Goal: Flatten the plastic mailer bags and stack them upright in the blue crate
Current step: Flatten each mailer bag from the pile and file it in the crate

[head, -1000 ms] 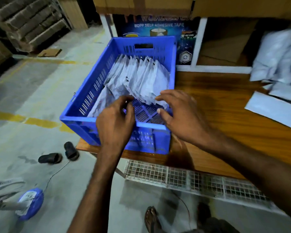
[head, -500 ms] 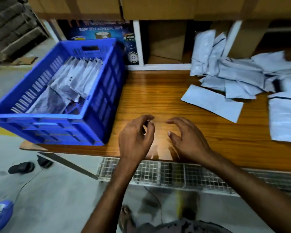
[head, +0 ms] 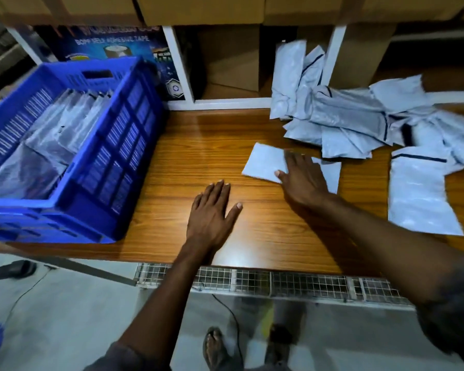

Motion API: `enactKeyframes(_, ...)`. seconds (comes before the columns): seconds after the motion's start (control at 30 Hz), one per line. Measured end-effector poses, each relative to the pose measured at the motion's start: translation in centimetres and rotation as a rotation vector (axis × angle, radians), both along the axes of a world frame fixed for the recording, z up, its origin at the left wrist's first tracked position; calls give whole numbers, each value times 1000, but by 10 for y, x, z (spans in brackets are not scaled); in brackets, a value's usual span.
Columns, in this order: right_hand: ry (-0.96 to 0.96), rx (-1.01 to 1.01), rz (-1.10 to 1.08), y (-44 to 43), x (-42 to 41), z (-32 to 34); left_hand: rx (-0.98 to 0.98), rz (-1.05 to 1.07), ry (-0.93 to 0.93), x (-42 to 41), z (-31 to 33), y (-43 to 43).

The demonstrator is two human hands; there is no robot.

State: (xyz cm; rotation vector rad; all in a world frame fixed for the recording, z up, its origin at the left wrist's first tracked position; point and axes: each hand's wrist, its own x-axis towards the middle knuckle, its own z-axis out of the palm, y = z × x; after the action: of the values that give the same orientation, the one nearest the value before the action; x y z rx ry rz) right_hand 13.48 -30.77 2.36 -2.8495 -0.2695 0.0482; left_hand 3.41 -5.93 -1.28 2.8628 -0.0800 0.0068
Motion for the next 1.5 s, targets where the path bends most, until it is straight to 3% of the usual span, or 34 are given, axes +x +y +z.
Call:
enactKeyframes(0.13, -49, -87, 148, 11, -6, -11, -69, 73, -79, 0, -2, 17)
enactKeyframes(0.23, 2, -32, 134, 15, -14, -23, 0, 143, -70, 0, -2, 50)
enactKeyframes(0.4, -225, 87, 230, 47, -37, -6, 6, 76, -55, -5, -3, 98)
enactKeyframes(0.5, -257, 171, 337, 79, -76, 4, -172, 181, -170, -9, -4, 126)
enactKeyframes(0.63, -72, -19, 498, 114, -120, -6, -680, 290, -214, -19, 1, 136)
enactKeyframes(0.7, -46, -24, 433, 122, -126, -12, -816, 338, -203, -21, 8, 136)
enactKeyframes(0.83, -40, 84, 119, 132, -130, -17, -484, 95, -293, -33, 26, 109)
enactKeyframes(1.0, 38, -108, 105, 140, -132, -33, -68, -182, -113, -44, 4, 65)
enactKeyframes(1.2, 9, -139, 76, 142, -126, -39, -2, -175, -75, -35, -10, 72)
enactKeyframes(1.37, 98, -98, 106, 128, -115, -36, -7, -145, -42, -31, -8, 75)
enactKeyframes(1.5, 13, -130, 96, 117, -117, -42, -16, -99, -41, -36, -9, 74)
